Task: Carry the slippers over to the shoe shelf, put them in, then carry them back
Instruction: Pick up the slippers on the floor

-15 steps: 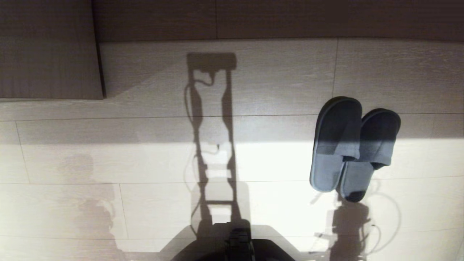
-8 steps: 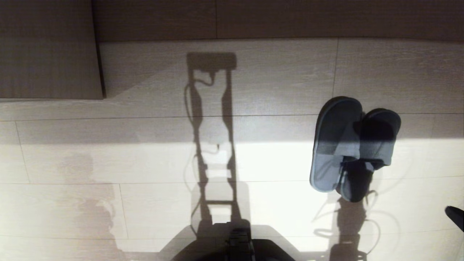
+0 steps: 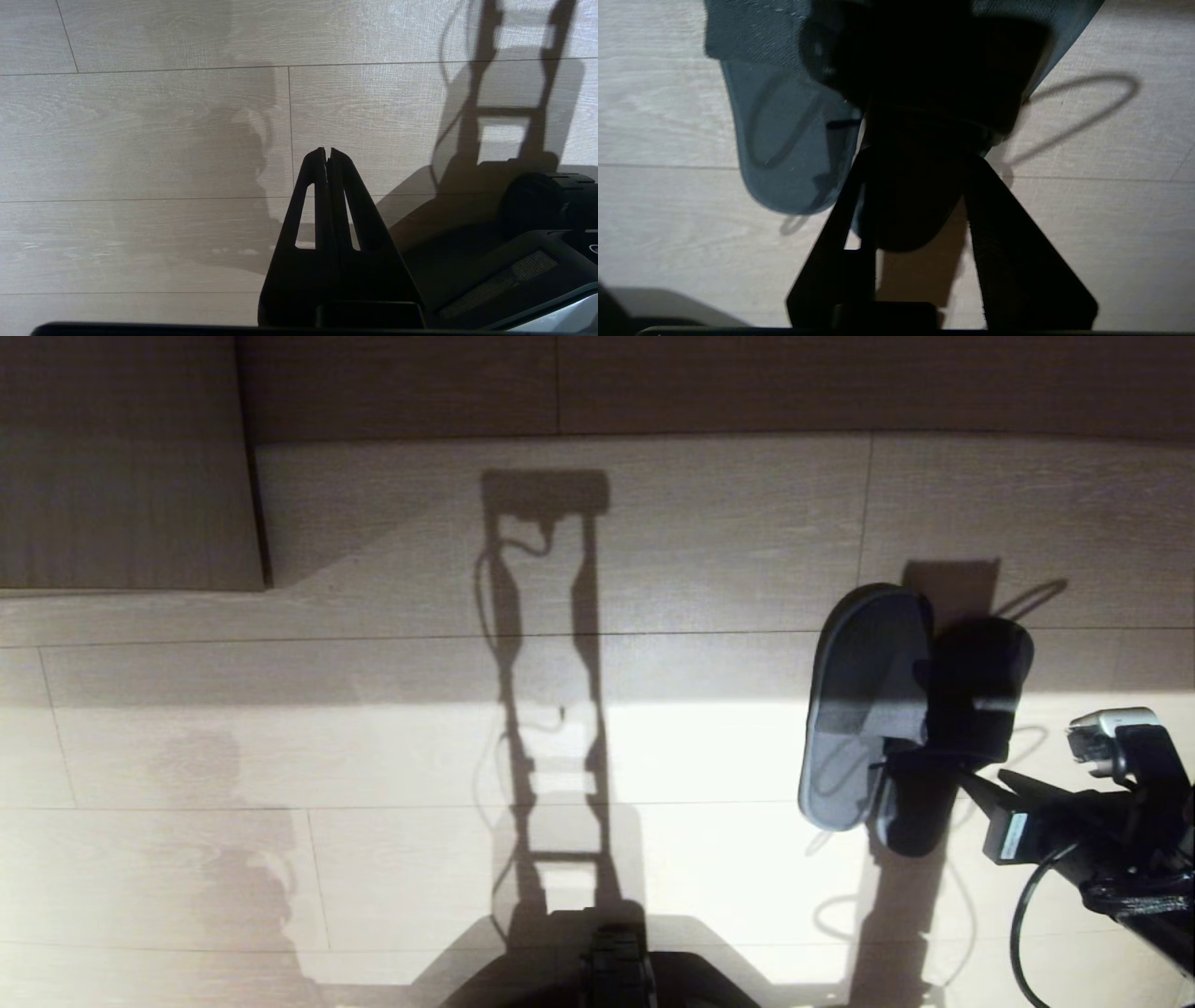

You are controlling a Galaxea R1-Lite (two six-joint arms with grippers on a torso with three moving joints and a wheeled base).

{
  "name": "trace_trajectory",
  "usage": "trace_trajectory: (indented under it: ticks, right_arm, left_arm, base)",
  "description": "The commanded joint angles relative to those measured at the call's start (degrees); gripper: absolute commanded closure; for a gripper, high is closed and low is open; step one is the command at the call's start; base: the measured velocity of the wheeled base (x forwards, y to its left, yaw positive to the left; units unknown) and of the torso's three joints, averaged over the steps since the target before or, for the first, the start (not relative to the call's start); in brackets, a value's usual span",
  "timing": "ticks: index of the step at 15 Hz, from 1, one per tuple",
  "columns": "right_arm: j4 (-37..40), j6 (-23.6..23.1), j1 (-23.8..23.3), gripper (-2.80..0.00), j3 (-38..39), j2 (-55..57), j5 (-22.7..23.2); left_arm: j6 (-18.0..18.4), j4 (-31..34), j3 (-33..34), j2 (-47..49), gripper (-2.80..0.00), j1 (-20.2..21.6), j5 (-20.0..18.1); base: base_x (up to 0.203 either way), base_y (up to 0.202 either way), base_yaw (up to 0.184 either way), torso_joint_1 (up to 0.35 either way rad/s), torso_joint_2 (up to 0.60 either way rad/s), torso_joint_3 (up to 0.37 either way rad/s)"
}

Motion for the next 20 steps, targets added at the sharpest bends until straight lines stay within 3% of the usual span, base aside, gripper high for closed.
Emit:
trace_trajectory:
  ticks: [1, 5, 12, 20]
  right_arm:
    - [-7.0, -0.7, 0.0, -2.8, 0.3, 9.4, -0.4]
    - [-15.3, -1.8, 2.4, -2.8, 0.7, 13.2, -1.5]
    - [-16.6, -1.6, 4.7, -2.8, -0.1, 15.4, -2.1]
    - [-17.3, -2.4, 4.8, -2.8, -9.3, 18.5, -2.5]
  left_arm:
    - [0.0, 0.0, 0.0, 0.0, 0.0, 0.1, 0.0]
    - [0.0, 0.0, 0.0, 0.0, 0.0, 0.0, 0.0]
    - [0.0, 0.0, 0.0, 0.0, 0.0, 0.0, 0.0]
    - [0.0, 0.0, 0.0, 0.0, 0.0, 0.0, 0.0]
  base:
    - [0.0, 0.0, 0.0, 0.0, 0.0, 0.0]
    - [0.0, 0.0, 0.0, 0.0, 0.0, 0.0]
    - [0.0, 0.0, 0.0, 0.0, 0.0, 0.0]
    - [0.0, 0.0, 0.0, 0.0, 0.0, 0.0]
